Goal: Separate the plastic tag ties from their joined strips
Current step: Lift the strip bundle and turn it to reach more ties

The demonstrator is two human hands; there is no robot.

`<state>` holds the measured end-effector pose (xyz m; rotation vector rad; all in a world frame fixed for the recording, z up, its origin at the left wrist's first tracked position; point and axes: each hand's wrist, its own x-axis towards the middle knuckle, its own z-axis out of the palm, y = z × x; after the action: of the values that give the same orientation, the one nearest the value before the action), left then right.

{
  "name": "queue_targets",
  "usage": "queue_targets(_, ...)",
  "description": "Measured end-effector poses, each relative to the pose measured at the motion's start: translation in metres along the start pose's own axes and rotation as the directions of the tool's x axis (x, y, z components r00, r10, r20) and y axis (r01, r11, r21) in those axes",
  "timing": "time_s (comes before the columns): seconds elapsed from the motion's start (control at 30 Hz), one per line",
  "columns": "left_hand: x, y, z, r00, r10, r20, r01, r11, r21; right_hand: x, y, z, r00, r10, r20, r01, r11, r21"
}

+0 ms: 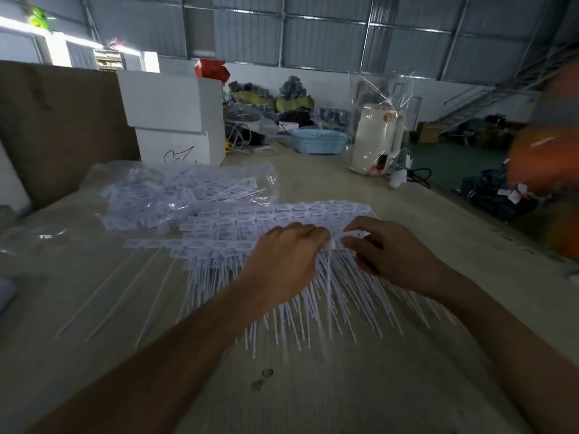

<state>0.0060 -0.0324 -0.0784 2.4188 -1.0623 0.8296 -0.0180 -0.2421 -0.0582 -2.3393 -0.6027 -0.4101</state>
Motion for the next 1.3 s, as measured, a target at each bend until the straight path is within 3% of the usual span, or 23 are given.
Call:
queue_targets(0.07, 0.002, 0.001, -0.001, 0.998, -0.058, -0.008, 0.057, 0.995, -0.084, -0.001, -0.003, -0.001, 0.984, -0.172, -0.044, 0.163, 0.974, -0.156)
queue_targets(0.13, 0.004, 0.001, -0.001, 0.997, -0.071, -0.032, 0.067, 0.992, -0.107, 0.000, -0.003, 0.000, 0.976, -0.203, -0.082, 0.184, 0.965, -0.188)
queue_targets(0.37, 0.004, 0.002, 0.002, 0.997, -0.020, -0.074, 0.010, 0.992, -0.123, 0.003, 0.002, -0.008, 0.992, 0.022, -0.127, -0.045, 0.984, -0.174)
queue_targets(0.5, 0.001, 0.004, 0.000, 0.997, 0.000, -0.076, -0.010, 0.991, -0.132, 0.003, 0.007, -0.010, 0.994, 0.089, -0.056, -0.095, 0.986, -0.136)
queue_targets(0.63, -0.002, 0.011, -0.003, 0.995, 0.013, -0.103, -0.028, 0.988, -0.150, 0.004, 0.012, -0.015, 0.963, 0.091, -0.255, -0.169, 0.938, -0.304)
queue_targets(0.67, -0.001, 0.012, -0.003, 0.993, 0.013, -0.117, -0.032, 0.987, -0.159, 0.004, 0.012, -0.018, 0.937, 0.116, -0.331, -0.209, 0.942, -0.264)
queue_targets(0.73, 0.000, 0.014, -0.004, 0.990, 0.005, -0.144, -0.030, 0.985, -0.173, 0.003, 0.009, -0.020, 0.900, 0.221, -0.375, -0.229, 0.973, 0.024)
queue_targets(0.77, 0.000, 0.014, -0.004, 0.988, -0.006, -0.154, -0.023, 0.983, -0.182, 0.003, 0.005, -0.018, 0.908, 0.287, -0.306, -0.231, 0.951, 0.205)
queue_targets(0.83, 0.000, 0.015, -0.004, 0.985, -0.039, -0.166, 0.006, 0.981, -0.195, 0.002, -0.007, -0.008, 0.935, 0.351, -0.040, -0.296, 0.839, 0.457)
queue_targets(0.93, 0.000, 0.017, -0.003, 0.979, -0.090, -0.180, 0.046, 0.971, -0.236, 0.001, -0.017, 0.010, 0.936, 0.281, 0.210, -0.351, 0.757, 0.552)
queue_targets(1.07, 0.003, 0.010, -0.007, 0.989, -0.121, -0.087, 0.086, 0.941, -0.326, 0.001, -0.017, 0.014, 0.934, 0.317, 0.166, -0.346, 0.683, 0.643)
queue_targets(1.2, 0.001, -0.008, -0.013, 0.982, -0.188, -0.004, 0.183, 0.960, -0.212, 0.004, -0.017, 0.008, 0.919, 0.390, 0.063, -0.322, 0.649, 0.690)
queue_targets(1.3, -0.001, -0.008, -0.016, 0.980, -0.195, -0.044, 0.185, 0.969, -0.163, 0.004, -0.018, 0.012, 0.929, 0.352, 0.114, -0.309, 0.570, 0.762)
